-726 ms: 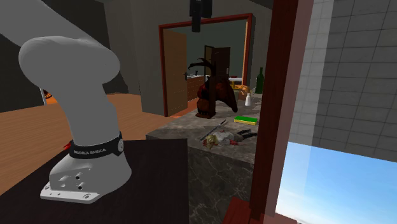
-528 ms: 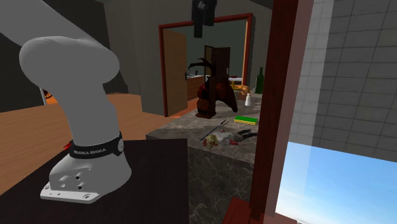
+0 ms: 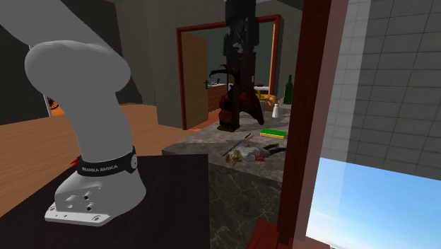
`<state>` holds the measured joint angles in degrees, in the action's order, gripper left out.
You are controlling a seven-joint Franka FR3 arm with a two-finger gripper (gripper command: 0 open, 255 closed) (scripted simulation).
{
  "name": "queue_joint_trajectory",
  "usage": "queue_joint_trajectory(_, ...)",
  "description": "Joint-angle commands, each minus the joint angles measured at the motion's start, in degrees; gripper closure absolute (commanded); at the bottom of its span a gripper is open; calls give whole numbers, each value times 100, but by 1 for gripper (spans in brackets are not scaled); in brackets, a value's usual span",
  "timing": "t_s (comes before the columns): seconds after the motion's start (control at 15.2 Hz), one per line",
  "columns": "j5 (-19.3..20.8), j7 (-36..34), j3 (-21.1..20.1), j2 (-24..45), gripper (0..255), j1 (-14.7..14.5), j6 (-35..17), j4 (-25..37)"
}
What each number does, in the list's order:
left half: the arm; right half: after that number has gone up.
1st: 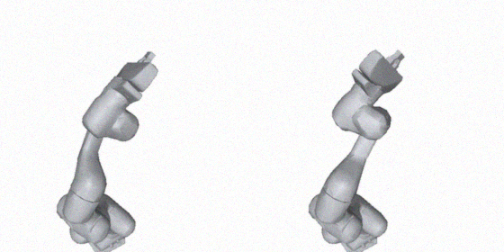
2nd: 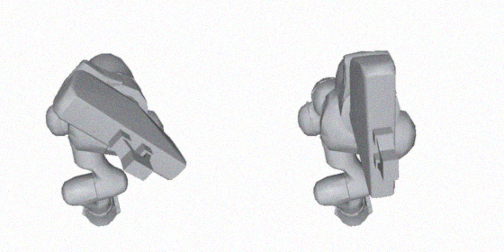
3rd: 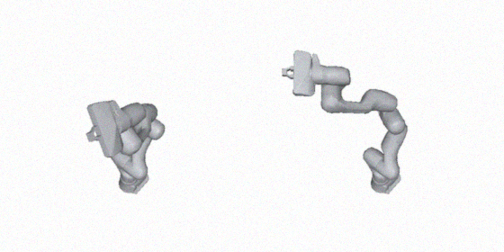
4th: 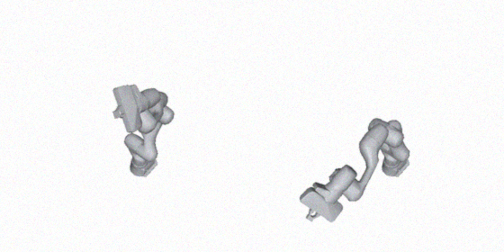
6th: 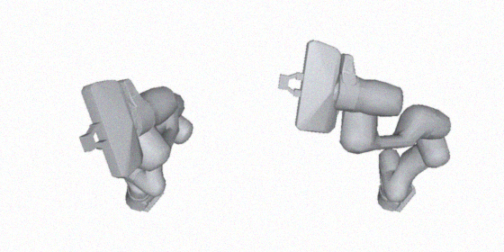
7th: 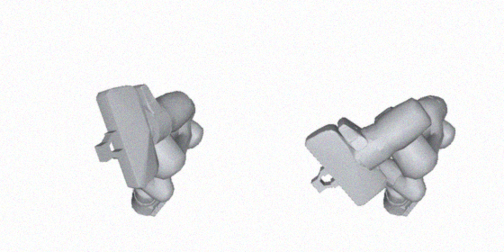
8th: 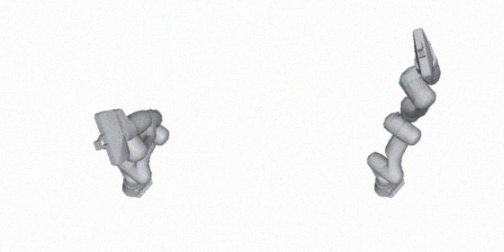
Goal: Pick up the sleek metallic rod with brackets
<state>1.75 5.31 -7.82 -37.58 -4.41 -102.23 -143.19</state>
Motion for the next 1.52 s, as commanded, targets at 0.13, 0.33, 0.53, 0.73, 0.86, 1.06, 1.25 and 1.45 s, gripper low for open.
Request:
queue_joint_trajectory(0.13,-121,-61,-221,591,0,-173,-710,-129)
queue_joint_trajectory(0.33,-187,-126,-405,1085,0,-295,-1203,-142)
queue_joint_trajectory(0.53,-213,-203,-595,1619,0,-402,-1679,-97)
queue_joint_trajectory(0.73,-188,-298,-783,2187,0,-497,-2130,4)
queue_joint_trajectory(0.86,-136,-377,-906,2581,0,-554,-2411,102)
queue_joint_trajectory(1.06,3,-524,-1079,3191,0,-639,-2800,295)
queue_joint_trajectory(1.25,218,-706,-1222,3817,0,-736,-3140,539)
queue_joint_trajectory(1.45,497,-914,-1315,4452,0,-871,-3424,834)
